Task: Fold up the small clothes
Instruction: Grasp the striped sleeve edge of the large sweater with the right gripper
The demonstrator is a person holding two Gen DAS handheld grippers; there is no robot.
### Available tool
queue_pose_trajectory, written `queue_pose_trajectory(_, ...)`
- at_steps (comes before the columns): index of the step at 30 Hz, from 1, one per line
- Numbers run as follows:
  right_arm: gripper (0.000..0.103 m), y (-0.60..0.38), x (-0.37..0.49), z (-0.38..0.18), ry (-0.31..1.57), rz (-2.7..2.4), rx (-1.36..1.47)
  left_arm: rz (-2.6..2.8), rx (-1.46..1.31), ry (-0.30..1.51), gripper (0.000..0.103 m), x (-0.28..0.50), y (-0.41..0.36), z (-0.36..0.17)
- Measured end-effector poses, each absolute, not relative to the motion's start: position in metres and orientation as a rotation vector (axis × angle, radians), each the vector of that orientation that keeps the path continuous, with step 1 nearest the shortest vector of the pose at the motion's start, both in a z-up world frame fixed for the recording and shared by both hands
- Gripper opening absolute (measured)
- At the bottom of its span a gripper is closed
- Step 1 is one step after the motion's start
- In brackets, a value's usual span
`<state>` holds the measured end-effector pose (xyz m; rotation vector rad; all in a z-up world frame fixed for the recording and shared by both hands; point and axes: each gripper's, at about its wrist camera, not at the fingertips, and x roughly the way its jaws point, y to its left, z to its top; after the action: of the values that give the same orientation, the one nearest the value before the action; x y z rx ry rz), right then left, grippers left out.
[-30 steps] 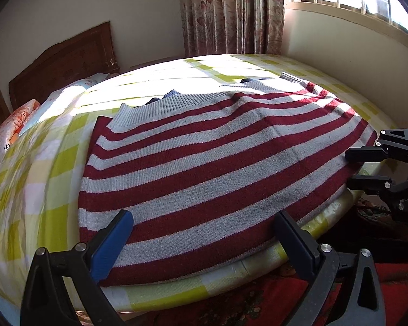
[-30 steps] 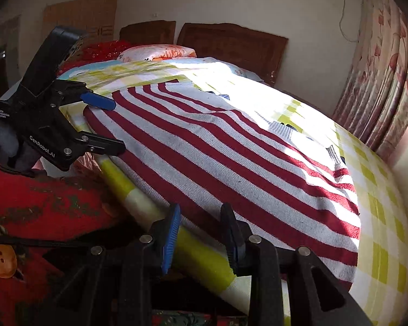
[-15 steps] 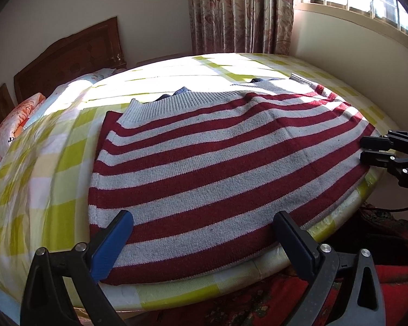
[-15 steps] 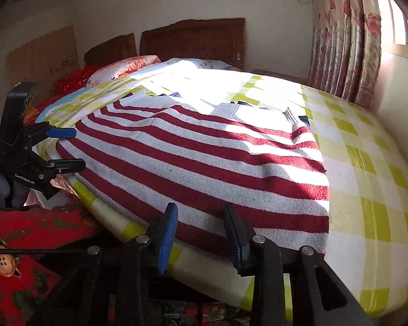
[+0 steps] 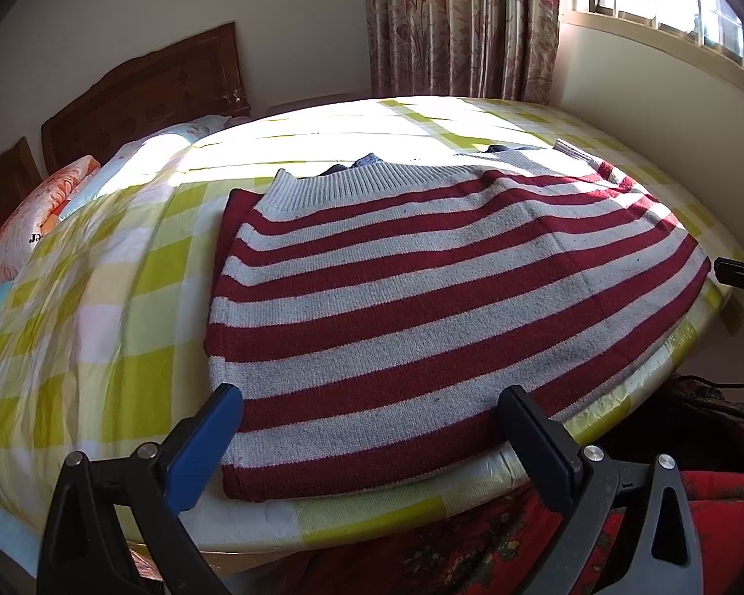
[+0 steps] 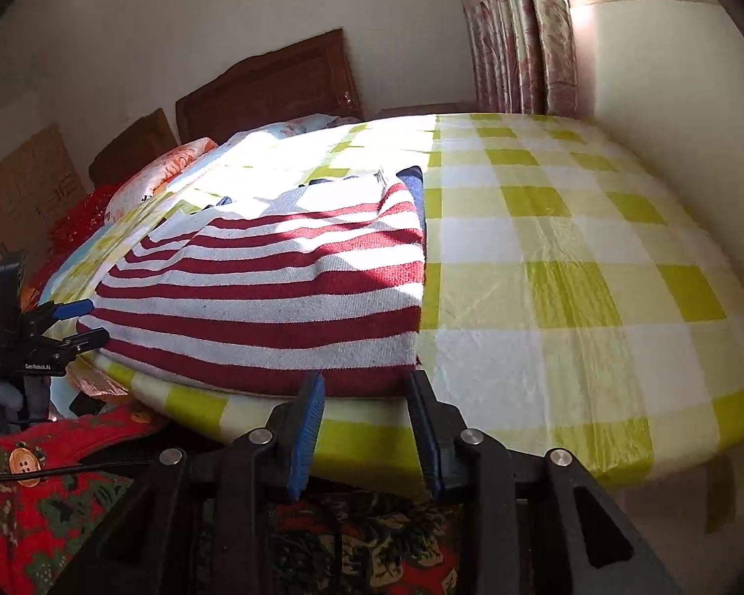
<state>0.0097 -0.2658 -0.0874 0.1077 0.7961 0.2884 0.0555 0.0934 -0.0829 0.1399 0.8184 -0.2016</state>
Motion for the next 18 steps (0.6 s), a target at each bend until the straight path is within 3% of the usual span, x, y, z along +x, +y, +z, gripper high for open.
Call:
queue_pose_trajectory(8, 0.040, -0.285, 0.011, -0.102, 0.802, 0.344, 0.352, -0.307, 0.143, 0.791, 0.103, 0.085, 0.046, -0.058)
queue_pose_trajectory(15, 0.040, -0.274, 0.031, -0.109, 0.800, 0.418, 0.533, -0.364, 0.173, 0.869, 0.103, 0.128, -0.004, -0.076)
queue_pose_trajectory(18, 0.039, -0.274, 0.039, -0.110, 0.800, 0.400, 0.604, -0.375, 0.152, 0.817, 0.103, 0.125, 0.001, -0.080)
